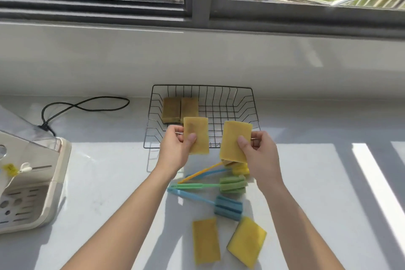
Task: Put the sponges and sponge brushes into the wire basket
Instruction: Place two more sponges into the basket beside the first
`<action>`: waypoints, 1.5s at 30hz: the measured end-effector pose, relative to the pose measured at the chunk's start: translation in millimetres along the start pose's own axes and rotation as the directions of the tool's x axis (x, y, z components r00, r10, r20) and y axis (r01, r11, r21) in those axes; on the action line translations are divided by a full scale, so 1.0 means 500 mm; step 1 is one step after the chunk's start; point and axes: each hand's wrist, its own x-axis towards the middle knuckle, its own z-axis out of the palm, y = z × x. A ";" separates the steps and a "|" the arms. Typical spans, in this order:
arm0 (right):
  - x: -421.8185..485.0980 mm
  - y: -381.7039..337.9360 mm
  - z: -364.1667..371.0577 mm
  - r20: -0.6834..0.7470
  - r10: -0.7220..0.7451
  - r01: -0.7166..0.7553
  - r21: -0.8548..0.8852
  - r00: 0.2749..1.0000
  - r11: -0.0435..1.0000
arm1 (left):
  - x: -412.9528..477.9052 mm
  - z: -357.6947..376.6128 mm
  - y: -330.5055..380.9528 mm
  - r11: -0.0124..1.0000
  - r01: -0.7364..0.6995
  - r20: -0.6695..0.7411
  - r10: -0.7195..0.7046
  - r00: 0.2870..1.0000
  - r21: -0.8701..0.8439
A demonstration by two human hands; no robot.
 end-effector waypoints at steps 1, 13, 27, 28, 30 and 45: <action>0.017 -0.004 -0.009 -0.010 -0.005 0.005 -0.005 1.000 1.000 | 0.023 0.017 0.008 1.000 0.002 0.007 -0.002 1.000 0.007; 0.189 0.000 -0.030 -0.022 0.007 -0.008 -0.031 1.000 0.999 | 0.296 0.171 0.018 0.962 0.031 0.053 -0.047 0.998 0.273; 0.333 0.037 0.089 0.015 0.093 -0.086 -0.252 0.996 0.964 | 0.320 0.197 -0.032 0.611 -0.257 0.112 0.266 0.957 0.749; 0.341 0.039 0.100 0.013 0.093 -0.085 -0.299 0.996 0.950 | 0.321 0.197 -0.036 0.570 -0.288 0.128 0.304 0.944 0.770; 0.356 0.041 0.118 0.014 0.081 -0.069 -0.400 0.997 0.914 | 0.322 0.193 -0.046 0.463 -0.330 0.146 0.391 0.909 0.823; 0.381 0.076 0.175 0.142 0.012 0.082 -0.633 0.990 0.770 | 0.343 0.132 -0.110 0.348 -0.539 0.401 0.395 0.826 0.768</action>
